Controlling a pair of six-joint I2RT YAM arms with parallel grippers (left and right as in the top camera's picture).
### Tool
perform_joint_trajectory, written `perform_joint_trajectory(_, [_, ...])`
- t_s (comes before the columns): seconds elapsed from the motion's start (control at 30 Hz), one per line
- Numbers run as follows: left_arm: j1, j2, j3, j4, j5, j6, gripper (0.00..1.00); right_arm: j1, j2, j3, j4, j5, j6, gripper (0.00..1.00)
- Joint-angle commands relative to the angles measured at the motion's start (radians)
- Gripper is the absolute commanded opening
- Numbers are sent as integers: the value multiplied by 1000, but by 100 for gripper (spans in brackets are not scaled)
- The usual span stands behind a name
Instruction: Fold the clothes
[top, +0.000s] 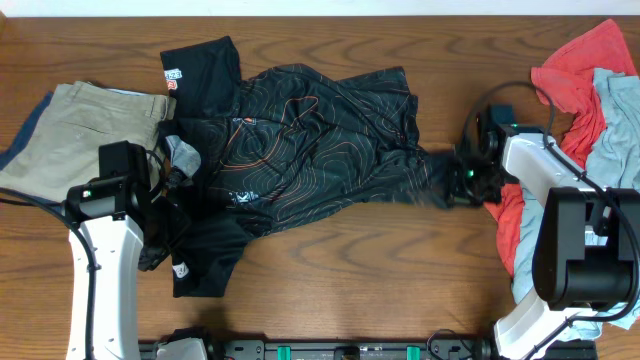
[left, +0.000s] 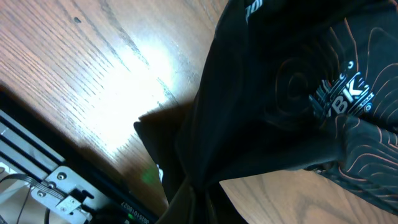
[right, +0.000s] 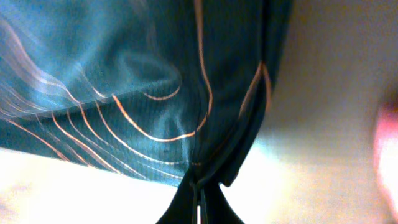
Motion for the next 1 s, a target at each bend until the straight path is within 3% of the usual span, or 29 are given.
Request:
perform_joint_trajectory(0.0, [3, -1, 5, -11, -8, 10, 6, -22, -4, 17, -94, 139, 100, 1])
perform_joint_trajectory(0.1, [3, -1, 5, -21, -8, 30, 6, -48, -4, 17, -144, 224, 164, 1])
perform_joint_trajectory(0.8, [3, -1, 5, -75, -2, 42, 6, -58, -4, 16, -129, 120, 121, 1])
perform_joint_trajectory(0.97, [3, -3, 13, -29, 174, 183, 6, -59, -26, 32, -114, -42, 17, 1])
